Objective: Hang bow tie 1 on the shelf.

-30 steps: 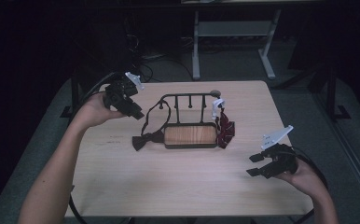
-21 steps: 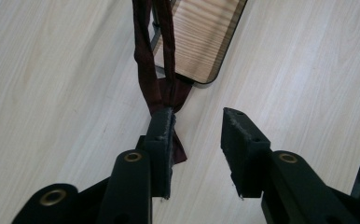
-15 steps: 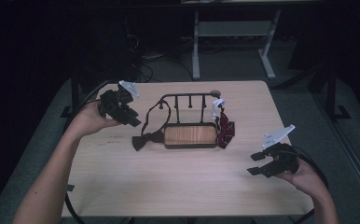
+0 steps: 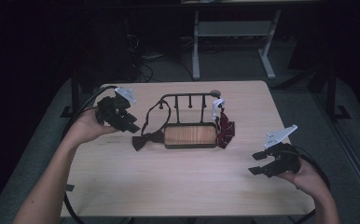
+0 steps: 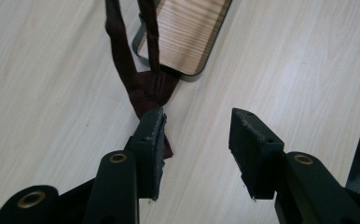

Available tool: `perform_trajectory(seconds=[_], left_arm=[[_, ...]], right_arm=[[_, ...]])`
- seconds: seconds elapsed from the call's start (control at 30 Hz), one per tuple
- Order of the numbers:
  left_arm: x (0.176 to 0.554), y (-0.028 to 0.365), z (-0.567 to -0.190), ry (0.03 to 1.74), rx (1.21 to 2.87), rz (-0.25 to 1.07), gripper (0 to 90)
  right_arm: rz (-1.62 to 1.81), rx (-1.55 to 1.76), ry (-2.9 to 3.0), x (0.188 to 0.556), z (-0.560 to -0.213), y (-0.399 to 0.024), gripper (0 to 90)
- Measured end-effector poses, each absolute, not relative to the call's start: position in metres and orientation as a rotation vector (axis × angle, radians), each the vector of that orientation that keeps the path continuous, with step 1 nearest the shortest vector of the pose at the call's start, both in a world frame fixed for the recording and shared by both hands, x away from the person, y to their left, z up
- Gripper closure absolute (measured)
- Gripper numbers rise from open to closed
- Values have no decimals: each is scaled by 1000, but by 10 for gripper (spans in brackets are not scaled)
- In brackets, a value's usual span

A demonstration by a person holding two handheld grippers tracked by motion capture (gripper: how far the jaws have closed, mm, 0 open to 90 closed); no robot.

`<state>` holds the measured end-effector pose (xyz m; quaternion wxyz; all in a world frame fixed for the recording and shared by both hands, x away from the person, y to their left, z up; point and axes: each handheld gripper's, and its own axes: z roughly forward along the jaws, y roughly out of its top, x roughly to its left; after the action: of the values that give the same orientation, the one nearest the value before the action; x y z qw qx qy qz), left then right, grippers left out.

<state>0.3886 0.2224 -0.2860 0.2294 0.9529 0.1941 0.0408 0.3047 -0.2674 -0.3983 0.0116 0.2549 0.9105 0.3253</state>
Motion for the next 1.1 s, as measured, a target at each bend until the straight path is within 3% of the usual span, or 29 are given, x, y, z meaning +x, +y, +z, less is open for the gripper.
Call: perform_trajectory(seconds=[1.1], left_arm=[[357,237,-327,534,2582,119,472]], right_arm=[[1007,828,2829,303,-399,-272,363]])
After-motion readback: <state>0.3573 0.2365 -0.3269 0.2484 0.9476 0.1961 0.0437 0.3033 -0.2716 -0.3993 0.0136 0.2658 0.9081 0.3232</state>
